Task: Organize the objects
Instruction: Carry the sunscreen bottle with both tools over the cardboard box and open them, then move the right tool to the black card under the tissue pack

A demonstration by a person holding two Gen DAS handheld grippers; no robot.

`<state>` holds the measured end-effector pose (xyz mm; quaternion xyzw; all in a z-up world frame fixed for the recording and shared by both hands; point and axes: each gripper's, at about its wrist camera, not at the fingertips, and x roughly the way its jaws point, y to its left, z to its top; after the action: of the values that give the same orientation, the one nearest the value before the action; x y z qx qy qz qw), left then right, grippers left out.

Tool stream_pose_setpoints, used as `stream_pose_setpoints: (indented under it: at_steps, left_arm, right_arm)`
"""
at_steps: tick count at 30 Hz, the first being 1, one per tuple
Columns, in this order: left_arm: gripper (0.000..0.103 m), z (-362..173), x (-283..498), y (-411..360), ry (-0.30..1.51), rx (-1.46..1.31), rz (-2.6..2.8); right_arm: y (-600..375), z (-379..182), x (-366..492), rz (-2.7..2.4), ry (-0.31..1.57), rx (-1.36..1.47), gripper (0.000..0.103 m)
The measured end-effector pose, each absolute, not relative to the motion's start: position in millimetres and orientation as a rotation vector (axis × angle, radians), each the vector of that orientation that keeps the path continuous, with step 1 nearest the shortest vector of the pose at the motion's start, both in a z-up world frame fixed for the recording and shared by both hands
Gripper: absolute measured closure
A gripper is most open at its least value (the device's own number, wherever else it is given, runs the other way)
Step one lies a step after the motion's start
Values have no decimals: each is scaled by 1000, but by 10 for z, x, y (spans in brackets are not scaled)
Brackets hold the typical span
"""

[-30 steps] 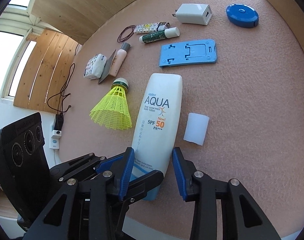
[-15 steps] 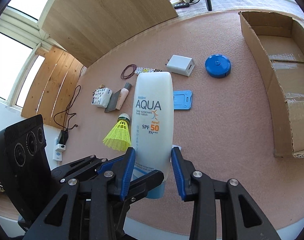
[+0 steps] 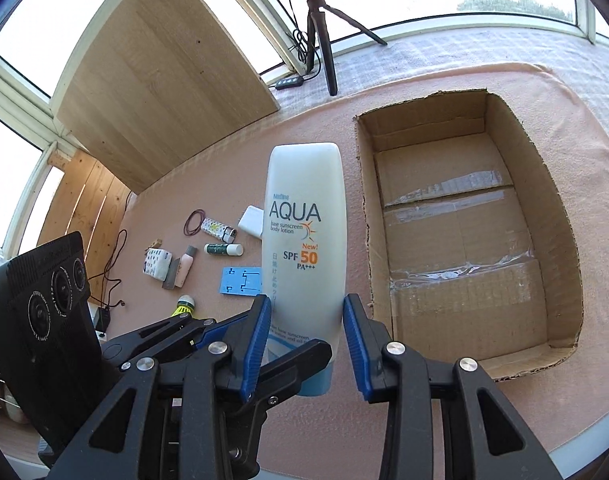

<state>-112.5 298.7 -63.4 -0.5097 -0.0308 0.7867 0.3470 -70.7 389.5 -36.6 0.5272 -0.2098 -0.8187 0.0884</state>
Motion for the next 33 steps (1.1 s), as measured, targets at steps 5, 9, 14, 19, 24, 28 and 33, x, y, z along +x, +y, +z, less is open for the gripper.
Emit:
stream_pose_setpoints:
  at_steps: [5,9,14,19,24,28,33]
  left_arm:
    - [57,-656,-1245,3395,-83,-1317,2009]
    - [57,-748,-1317,3571,-89,-1337,1989]
    - [57,-820,-1371,3700,-74,-1347,1979]
    - [26,-847,-1396,3739,-12,-1352,2022]
    - [25,-849,-1386,3636,-22,-1351,2035]
    - [25,-841,-1369,3520,-27,-1351,2043]
    - [25,-786,-1315,3288,-49,-1352,2069]
  right_arm:
    - [4223,-373,-766,-2474,-621,1587,69]
    - [4373,-450,-819,-2475,-623,1616,69]
    - [4471,-527,-839,-2474,-625,1629,69]
    - [4463,-495,-825,-2549,-532,1631,43]
    - [4500,-440,-803,-2618,-520,1609,35]
    - [4475,-453,-790,-2611,-527,1614,35]
    - [4361,-424,-775,-2611,-510,1604,35]
